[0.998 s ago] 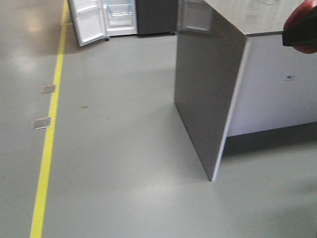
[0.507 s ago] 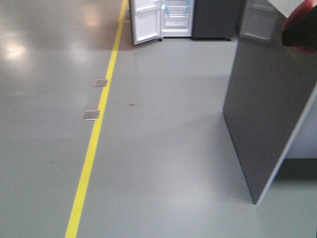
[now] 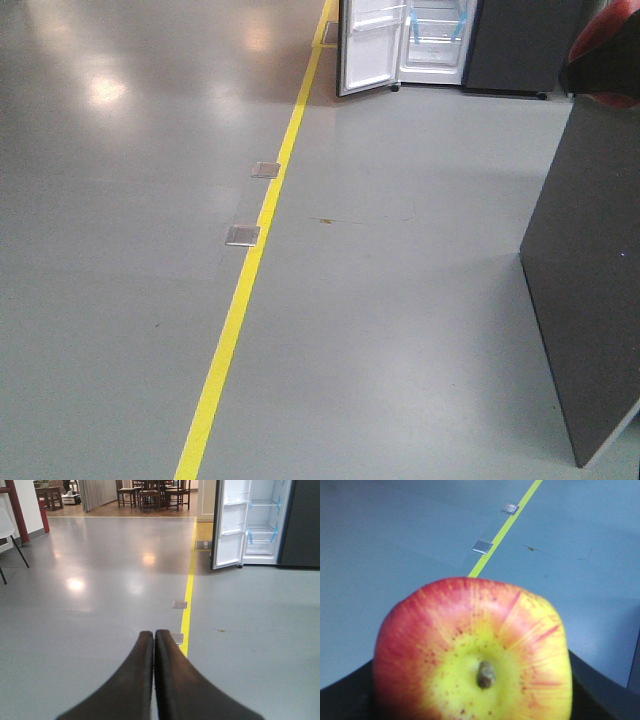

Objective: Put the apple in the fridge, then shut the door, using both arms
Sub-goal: 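Drive the base away from the counter holding the apple in right gripper, then drive toward the open refrigerator carrying the apple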

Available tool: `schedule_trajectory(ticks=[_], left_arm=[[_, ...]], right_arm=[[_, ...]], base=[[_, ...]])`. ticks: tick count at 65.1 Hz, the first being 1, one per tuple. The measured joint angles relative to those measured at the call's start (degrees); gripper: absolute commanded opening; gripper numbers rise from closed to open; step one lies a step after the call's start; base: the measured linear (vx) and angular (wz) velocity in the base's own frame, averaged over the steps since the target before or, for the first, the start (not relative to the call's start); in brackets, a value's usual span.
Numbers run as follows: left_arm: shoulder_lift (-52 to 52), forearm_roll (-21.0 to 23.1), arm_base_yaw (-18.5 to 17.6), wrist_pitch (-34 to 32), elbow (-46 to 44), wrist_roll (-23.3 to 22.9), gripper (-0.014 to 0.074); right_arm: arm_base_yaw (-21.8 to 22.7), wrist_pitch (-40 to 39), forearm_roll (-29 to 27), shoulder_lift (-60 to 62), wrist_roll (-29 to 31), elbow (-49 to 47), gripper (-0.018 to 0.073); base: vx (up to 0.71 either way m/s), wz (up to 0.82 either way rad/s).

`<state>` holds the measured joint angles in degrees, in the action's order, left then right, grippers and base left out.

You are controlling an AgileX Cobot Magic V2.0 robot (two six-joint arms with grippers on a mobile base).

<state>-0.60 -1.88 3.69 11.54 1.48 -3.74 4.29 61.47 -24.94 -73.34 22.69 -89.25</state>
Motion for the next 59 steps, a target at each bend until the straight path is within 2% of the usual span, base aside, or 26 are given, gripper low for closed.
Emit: schedule_trajectory(ticks=[59], left_arm=[[0.0,0.0,0.0,0.0,0.0,0.0,-0.0006]], right_arm=[[0.0,0.0,0.0,0.0,0.0,0.0,-0.0007]], base=[[0.22,0.00]])
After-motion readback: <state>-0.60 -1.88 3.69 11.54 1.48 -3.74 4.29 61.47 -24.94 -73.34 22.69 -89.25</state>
